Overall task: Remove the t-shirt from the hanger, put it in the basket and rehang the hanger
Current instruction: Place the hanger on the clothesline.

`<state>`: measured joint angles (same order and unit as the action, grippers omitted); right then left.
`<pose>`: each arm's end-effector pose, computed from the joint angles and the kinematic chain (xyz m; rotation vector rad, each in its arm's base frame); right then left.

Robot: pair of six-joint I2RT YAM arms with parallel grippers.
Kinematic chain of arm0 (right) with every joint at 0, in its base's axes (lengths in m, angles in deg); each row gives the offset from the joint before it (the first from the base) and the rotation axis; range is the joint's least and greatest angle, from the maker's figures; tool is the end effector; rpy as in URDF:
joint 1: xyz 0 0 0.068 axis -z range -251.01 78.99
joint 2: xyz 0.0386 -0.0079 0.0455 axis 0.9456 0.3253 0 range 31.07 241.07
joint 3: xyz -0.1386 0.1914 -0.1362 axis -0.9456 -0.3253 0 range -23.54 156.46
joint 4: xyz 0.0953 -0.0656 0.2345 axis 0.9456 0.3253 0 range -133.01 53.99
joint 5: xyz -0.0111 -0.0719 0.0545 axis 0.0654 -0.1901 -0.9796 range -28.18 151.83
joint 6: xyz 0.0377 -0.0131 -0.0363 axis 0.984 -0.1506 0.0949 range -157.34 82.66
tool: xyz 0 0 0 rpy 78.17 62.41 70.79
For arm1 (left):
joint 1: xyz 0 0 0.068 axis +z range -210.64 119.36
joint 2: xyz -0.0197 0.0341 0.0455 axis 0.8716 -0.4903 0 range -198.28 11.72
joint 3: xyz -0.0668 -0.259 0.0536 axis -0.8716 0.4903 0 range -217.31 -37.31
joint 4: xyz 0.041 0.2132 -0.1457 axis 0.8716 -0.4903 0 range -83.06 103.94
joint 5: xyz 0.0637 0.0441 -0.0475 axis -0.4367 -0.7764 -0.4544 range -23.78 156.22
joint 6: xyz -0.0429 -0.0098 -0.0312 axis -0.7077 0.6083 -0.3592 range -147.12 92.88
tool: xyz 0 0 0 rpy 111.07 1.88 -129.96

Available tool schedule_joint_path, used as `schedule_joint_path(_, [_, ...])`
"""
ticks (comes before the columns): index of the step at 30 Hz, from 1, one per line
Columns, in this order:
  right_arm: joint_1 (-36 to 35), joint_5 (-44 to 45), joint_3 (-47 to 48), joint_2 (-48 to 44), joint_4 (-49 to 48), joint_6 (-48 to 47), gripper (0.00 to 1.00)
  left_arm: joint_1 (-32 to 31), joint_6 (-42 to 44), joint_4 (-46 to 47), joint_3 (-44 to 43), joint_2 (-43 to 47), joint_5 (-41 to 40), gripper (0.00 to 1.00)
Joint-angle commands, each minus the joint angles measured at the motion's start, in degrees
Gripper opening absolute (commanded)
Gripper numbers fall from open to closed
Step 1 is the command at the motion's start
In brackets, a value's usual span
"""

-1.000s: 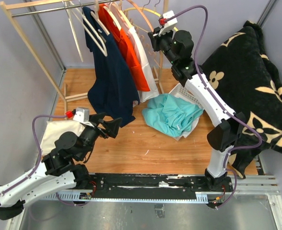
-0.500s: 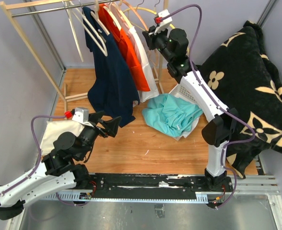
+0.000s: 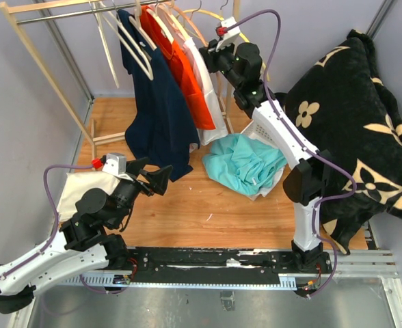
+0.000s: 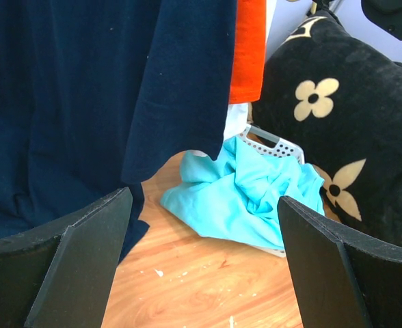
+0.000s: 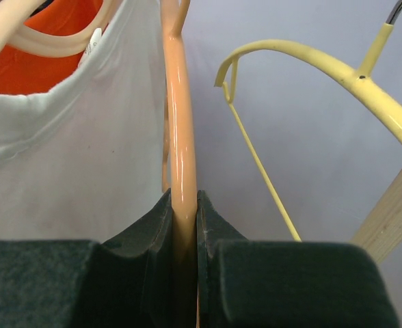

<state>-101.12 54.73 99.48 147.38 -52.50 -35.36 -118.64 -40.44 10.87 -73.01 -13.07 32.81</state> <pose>0.4117 0.2438 0.4687 -0.4221 1.2410 0.5587 0.0762 -0.0849 0.3435 0.0867 1.4821 -0.5965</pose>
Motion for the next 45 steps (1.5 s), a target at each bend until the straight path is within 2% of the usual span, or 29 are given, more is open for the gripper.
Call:
schedule_joint_path(1, [1.63,-0.77,2.08,-0.68,-2.98,1.61,0.06,-0.24,0.58,1.93,0.01,0.61,-1.16,0.92])
schedule_joint_path(6, [1.72,-0.5,-0.35,-2.4,-3.38,1.72,0.3,-0.27,0.49,2.02,0.01,0.69,-1.14,0.92])
schedule_joint_path(9, [1.72,-0.15,-2.06,-4.87,-3.5,1.34,0.38,-0.21,0.86,1.89,-0.43,0.41,-1.34,0.92])
schedule_joint_path(24, [1.72,1.98,-12.2,-19.64,0.06,-2.77,0.49,-0.24,1.23,-1.55,-4.55,-0.48,-3.15,0.93])
schedule_joint_path(29, [1.55,-0.2,-14.81,-23.95,2.49,-2.27,0.58,-0.25,0.5,-2.34,-5.88,-1.96,-2.9,0.99])
schedule_joint_path(35, [0.36,-3.16,-14.04,-25.74,7.41,-2.09,0.7,-0.2,-0.1,-1.03,-6.13,-3.49,-1.68,1.0])
schedule_joint_path(40, [-1.76,-3.6,-11.78,-24.45,10.19,-1.97,0.7,-0.27,-0.39,-0.59,-6.02,-3.77,-0.73,1.0])
schedule_joint_path(45, [-3.62,-3.26,-9.7,-22.42,11.52,-2.28,0.66,-0.23,-0.65,-0.72,-5.75,-3.38,-0.44,1.0])
